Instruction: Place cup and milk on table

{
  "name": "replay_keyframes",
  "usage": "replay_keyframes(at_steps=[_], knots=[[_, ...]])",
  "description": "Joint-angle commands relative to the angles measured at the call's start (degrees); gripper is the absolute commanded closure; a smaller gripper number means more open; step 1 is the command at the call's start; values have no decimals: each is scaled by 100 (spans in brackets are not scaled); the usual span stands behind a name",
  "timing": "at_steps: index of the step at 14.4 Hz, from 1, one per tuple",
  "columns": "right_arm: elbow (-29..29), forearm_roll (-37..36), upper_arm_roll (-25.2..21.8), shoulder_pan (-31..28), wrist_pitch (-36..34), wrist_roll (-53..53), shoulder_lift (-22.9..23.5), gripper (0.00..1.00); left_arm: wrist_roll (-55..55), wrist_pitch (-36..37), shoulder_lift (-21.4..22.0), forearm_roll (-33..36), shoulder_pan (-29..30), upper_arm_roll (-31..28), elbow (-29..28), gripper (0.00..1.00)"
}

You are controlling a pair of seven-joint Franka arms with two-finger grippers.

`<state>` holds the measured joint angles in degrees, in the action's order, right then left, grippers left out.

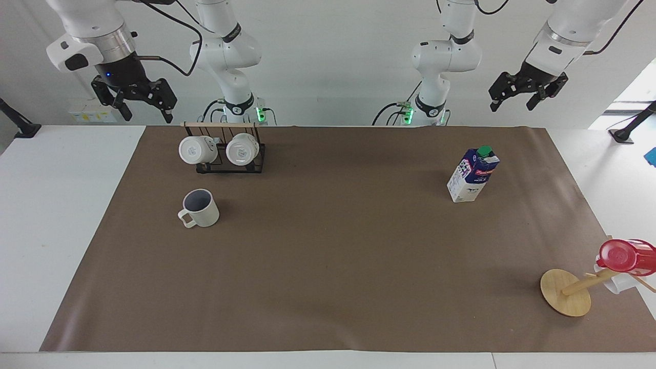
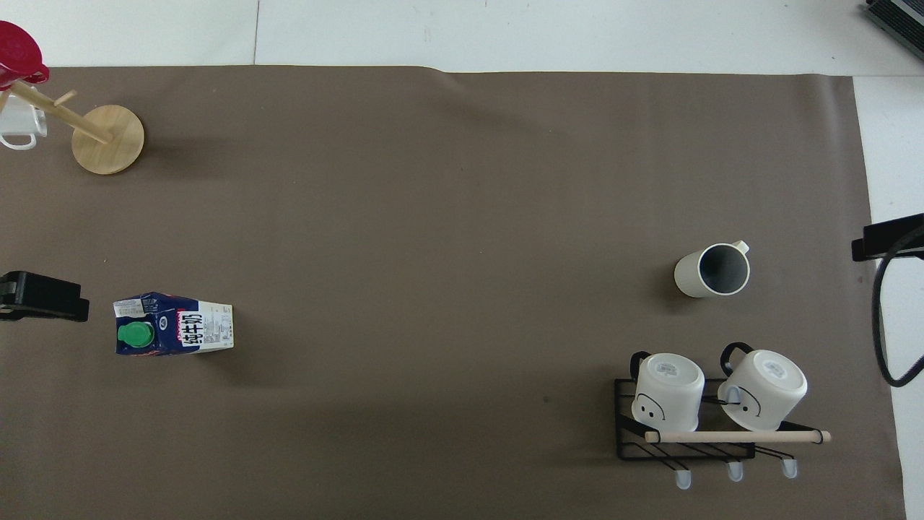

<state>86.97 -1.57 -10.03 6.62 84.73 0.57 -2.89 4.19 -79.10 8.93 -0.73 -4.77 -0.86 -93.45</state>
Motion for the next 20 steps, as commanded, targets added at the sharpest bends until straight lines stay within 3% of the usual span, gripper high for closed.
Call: replay_keyframes(at_steps=[1, 20], knots=[[-15, 0, 10, -3, -18, 101, 0, 0, 38, 88, 12, -41, 28, -2, 81, 0], [-23, 78, -60, -90, -27, 40, -53, 0, 38, 88, 12, -41, 28, -1, 81, 0]])
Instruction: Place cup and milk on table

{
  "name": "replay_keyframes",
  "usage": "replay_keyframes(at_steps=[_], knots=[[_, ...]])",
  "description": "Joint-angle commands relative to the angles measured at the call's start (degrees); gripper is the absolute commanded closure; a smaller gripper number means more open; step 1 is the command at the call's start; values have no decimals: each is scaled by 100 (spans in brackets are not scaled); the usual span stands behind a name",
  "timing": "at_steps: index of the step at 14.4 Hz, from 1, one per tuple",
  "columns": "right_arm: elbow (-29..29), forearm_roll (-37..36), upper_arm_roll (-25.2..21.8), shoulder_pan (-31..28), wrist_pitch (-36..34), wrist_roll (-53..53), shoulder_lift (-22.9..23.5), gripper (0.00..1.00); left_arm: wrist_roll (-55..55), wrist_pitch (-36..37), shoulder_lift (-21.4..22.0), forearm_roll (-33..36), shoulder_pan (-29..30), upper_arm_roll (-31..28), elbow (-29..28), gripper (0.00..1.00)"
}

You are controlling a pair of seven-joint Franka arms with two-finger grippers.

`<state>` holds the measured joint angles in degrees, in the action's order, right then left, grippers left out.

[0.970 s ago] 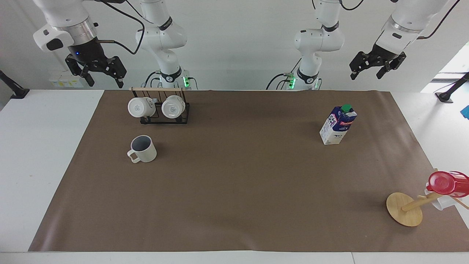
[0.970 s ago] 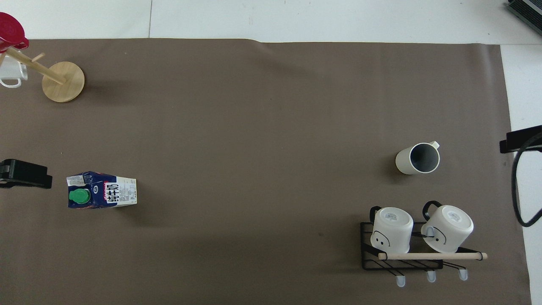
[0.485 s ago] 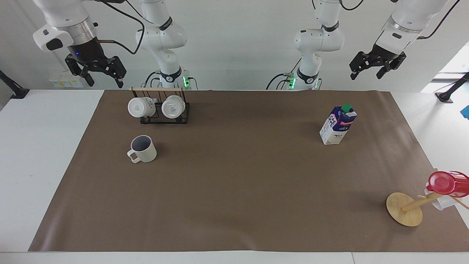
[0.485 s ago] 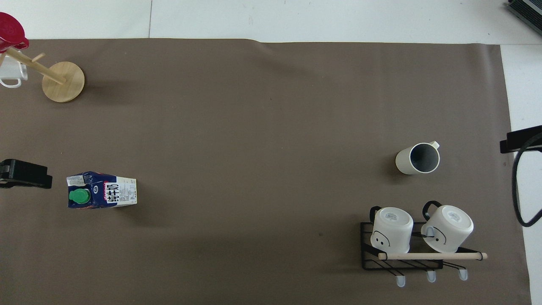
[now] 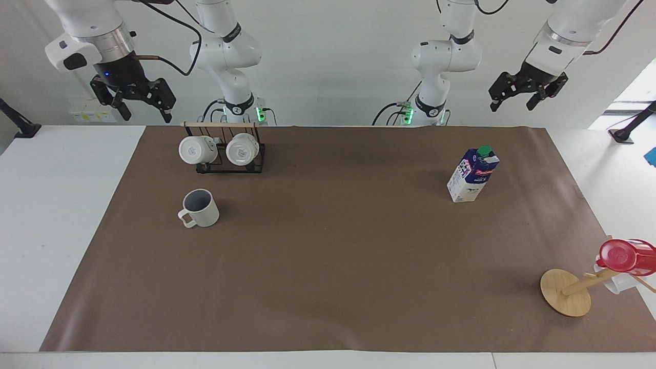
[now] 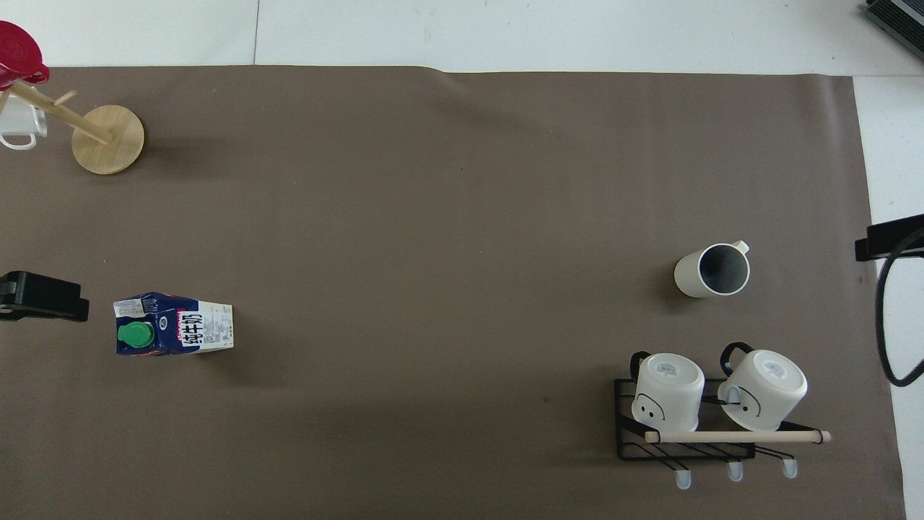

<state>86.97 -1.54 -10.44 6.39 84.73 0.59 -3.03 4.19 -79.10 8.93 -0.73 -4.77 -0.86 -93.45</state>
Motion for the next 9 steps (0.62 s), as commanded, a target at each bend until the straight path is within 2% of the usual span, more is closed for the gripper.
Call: replay_keyframes(at_steps=[1, 9], knots=[[-4, 75, -37, -77, -26, 29, -40, 0, 38, 88, 12, -41, 28, -2, 81, 0], [487, 31, -2, -24, 255, 12, -250, 0, 38, 88, 12, -41, 28, -2, 81, 0]])
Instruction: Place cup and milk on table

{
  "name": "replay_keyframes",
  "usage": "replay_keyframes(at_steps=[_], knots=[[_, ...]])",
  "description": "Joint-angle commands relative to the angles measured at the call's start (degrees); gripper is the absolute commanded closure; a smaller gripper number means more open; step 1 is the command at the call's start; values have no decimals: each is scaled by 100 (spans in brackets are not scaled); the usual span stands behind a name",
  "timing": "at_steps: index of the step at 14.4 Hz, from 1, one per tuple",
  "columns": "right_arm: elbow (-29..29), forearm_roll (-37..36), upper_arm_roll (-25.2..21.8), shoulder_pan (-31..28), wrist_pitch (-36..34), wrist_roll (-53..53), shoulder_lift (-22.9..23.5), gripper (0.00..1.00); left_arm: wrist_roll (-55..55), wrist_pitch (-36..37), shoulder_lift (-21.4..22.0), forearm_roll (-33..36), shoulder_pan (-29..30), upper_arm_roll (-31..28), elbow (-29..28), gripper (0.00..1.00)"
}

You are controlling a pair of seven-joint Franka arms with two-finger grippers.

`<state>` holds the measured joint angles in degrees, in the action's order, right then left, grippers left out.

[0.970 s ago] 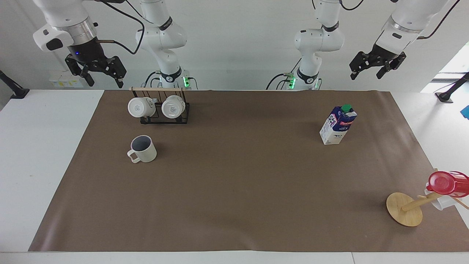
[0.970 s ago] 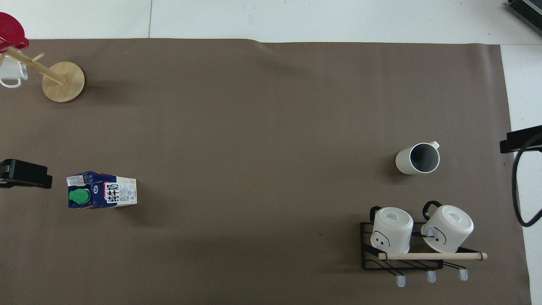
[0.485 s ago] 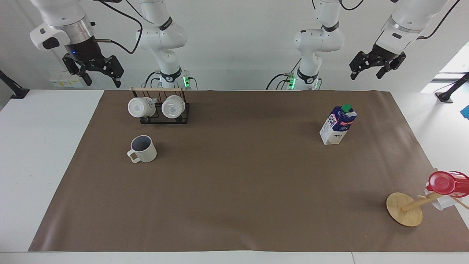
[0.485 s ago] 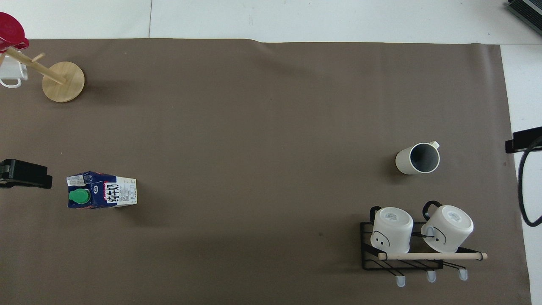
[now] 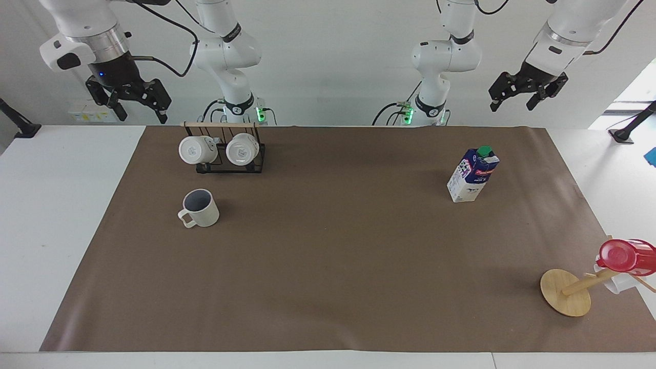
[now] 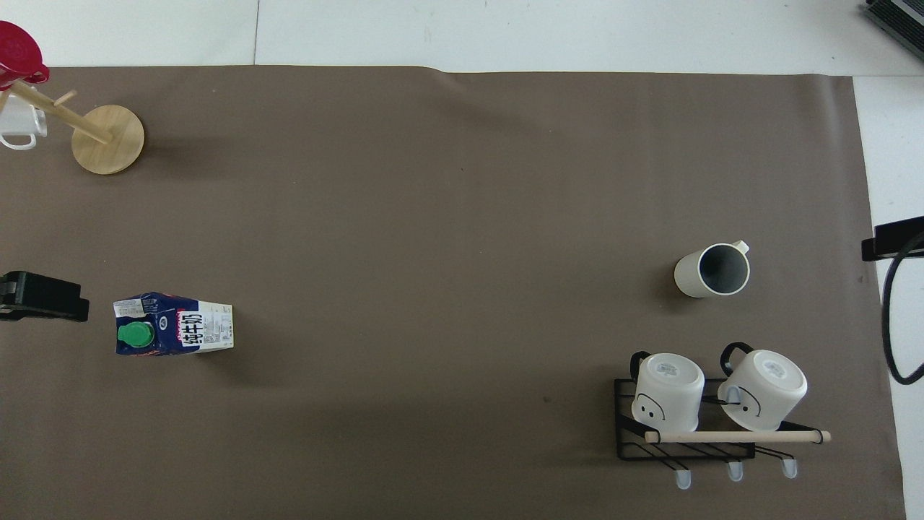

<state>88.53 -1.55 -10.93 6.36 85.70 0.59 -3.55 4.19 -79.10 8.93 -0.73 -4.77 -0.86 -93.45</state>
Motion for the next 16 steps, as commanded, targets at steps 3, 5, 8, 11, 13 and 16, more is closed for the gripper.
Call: replay_keyframes(at_steps=[3, 5, 8, 11, 13, 16], knots=[[480, 23, 47, 6, 376, 73, -207, 0, 38, 88, 12, -41, 28, -1, 81, 0], [604, 23, 47, 23, 570, 73, -242, 0, 38, 88, 12, -41, 28, -1, 81, 0], [735, -21, 108, 154, 623, 117, -172, 0, 38, 88, 12, -41, 28, 7, 81, 0], [1192, -56, 108, 199, 1175, 135, -163, 0, 38, 88, 12, -41, 28, 7, 81, 0], [1290, -135, 100, 260, 1343, 187, 90, 0, 38, 88, 12, -41, 28, -1, 81, 0], [1482, -153, 108, 331, 1834, 520, 452, 0, 38, 88, 12, -41, 28, 7, 81, 0]])
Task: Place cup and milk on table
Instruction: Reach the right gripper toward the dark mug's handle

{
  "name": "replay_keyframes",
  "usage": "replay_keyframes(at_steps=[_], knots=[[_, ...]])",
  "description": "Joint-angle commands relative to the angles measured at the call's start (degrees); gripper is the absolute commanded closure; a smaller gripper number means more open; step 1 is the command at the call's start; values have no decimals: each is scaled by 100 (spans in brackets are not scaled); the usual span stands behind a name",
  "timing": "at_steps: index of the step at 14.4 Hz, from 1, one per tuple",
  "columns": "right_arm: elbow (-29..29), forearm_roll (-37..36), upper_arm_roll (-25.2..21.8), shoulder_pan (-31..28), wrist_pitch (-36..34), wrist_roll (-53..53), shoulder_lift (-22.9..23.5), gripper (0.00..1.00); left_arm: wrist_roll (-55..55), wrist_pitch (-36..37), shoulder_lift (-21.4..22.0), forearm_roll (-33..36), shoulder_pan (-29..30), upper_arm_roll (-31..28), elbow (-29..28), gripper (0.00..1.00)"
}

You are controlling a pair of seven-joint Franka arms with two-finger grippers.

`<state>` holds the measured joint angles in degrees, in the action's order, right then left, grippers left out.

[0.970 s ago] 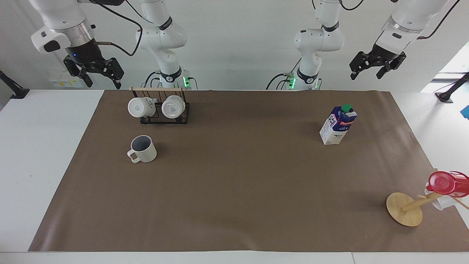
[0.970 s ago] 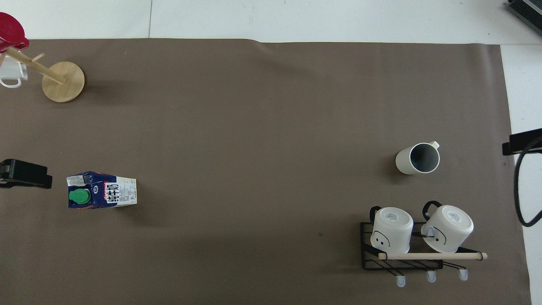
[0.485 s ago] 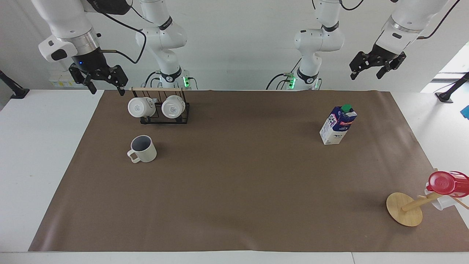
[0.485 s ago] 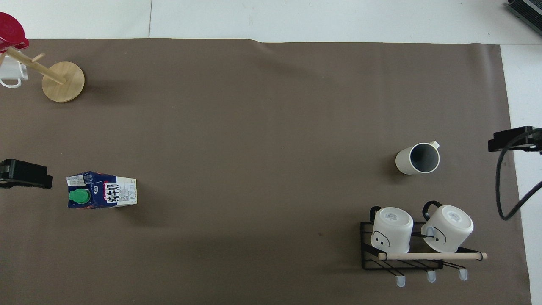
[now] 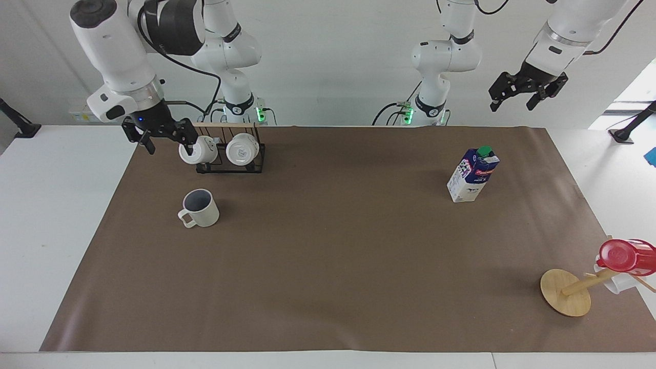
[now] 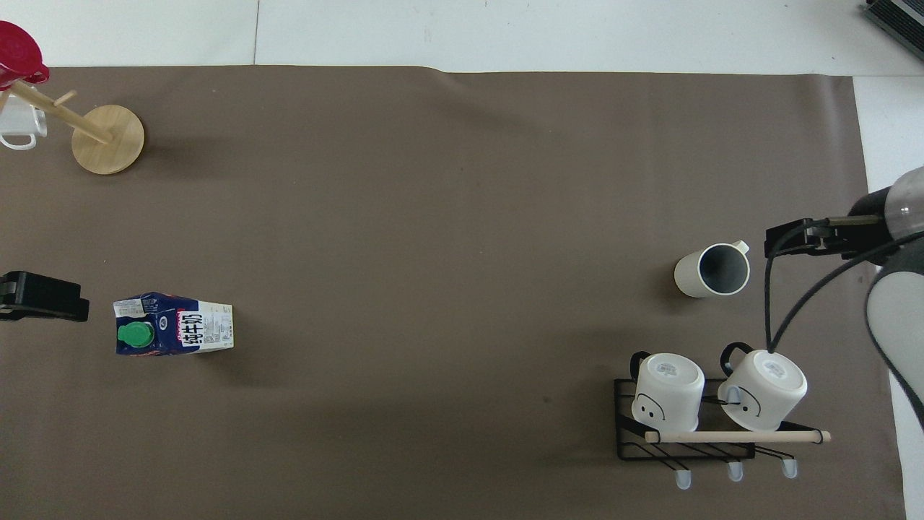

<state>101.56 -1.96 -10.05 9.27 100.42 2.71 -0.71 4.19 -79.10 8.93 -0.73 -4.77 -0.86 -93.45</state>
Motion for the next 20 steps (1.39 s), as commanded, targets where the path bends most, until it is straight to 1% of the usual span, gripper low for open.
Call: replay_keyframes(at_steps=[1, 3, 5, 8, 10, 13, 15, 20], knots=[[380, -111, 20, 118, 669, 527, 211, 0, 38, 88, 12, -41, 28, -1, 81, 0], [758, -103, 20, 276, 1249, 1202, 352, 0, 38, 88, 12, -41, 28, -2, 81, 0], [987, -103, 20, 435, 1567, 1705, 458, 0, 38, 88, 12, -41, 28, 7, 81, 0], [1356, -94, 20, 418, 1953, 1785, 545, 0, 38, 88, 12, -41, 28, -2, 81, 0], [1856, -94, 12, 347, 2568, 1795, 537, 0, 38, 88, 12, -41, 28, 7, 81, 0], [2025, -94, 12, 224, 2728, 1795, 581, 0, 38, 88, 12, -41, 28, -1, 81, 0], [2105, -94, 12, 145, 2938, 1795, 694, 0, 38, 88, 12, -41, 28, -1, 81, 0], [2114, 29, 12, 75, 3212, 1979, 959, 0, 38, 88, 12, -41, 28, -2, 81, 0]])
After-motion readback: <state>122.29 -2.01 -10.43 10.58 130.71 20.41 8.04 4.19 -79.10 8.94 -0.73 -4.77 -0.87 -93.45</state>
